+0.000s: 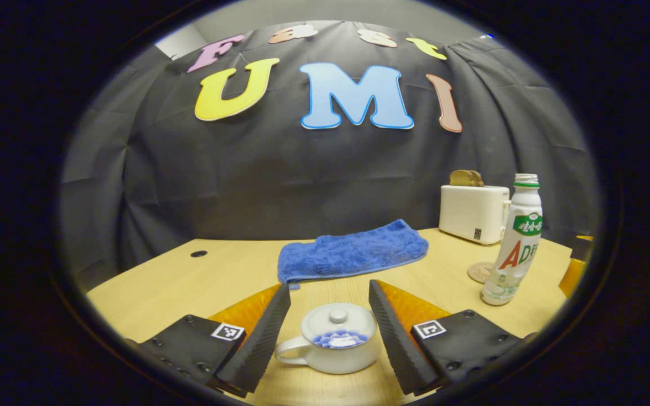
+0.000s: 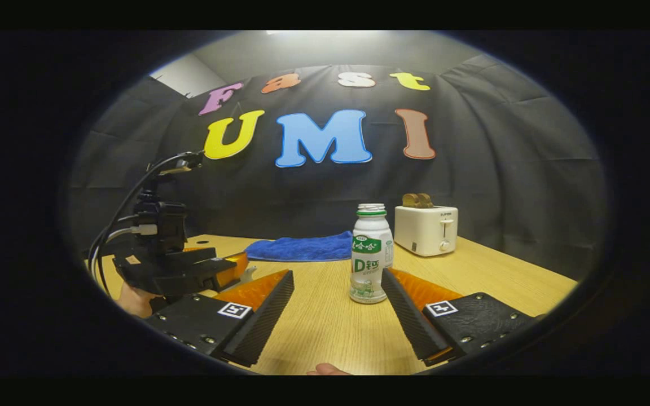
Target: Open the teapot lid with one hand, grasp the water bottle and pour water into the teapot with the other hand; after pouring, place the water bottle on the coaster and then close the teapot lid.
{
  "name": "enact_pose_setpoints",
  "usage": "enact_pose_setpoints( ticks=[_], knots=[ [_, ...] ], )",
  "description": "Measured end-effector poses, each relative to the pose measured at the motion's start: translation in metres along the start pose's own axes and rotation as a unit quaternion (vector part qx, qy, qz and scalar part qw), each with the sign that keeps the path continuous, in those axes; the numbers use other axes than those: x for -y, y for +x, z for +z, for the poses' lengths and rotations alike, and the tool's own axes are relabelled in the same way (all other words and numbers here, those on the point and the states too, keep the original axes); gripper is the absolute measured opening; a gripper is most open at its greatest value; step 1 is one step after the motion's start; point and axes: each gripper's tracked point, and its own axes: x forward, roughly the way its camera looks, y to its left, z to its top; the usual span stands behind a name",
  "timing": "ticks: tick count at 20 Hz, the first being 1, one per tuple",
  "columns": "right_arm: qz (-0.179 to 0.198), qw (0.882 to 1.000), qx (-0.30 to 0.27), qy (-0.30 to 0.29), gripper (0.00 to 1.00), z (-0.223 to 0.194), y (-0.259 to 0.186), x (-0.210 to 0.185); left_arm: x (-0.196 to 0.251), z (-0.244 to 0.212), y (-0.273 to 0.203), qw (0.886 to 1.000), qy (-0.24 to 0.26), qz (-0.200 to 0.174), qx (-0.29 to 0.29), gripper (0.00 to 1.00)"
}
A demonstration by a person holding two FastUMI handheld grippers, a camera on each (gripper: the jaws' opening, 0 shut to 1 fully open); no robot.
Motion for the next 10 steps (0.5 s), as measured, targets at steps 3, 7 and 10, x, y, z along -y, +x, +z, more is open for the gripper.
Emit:
enact_pose_setpoints(
  ticks=[3, 7, 10],
  knots=[
    [0.000, 1.000, -0.001, 0.003, 0.96, 0.0002, -0.0001, 0.0008, 0.0012, -0.0026, 0.0042, 1.000, -0.003, -0.008, -0.009, 0.84],
    [0.002, 1.000, -0.002, 0.004, 0.96, 0.0009, -0.0006, 0.0004, 0.0059, -0.0018, 0.0050, 1.000, 0.001, -0.022, -0.015, 0.46],
    [0.001, 1.000, 0.000, -0.001, 0.96, 0.0022, -0.0020, 0.0001, 0.0058, -0.0016, 0.0083, 1.000, 0.017, -0.016, -0.011, 0.22]
  ],
)
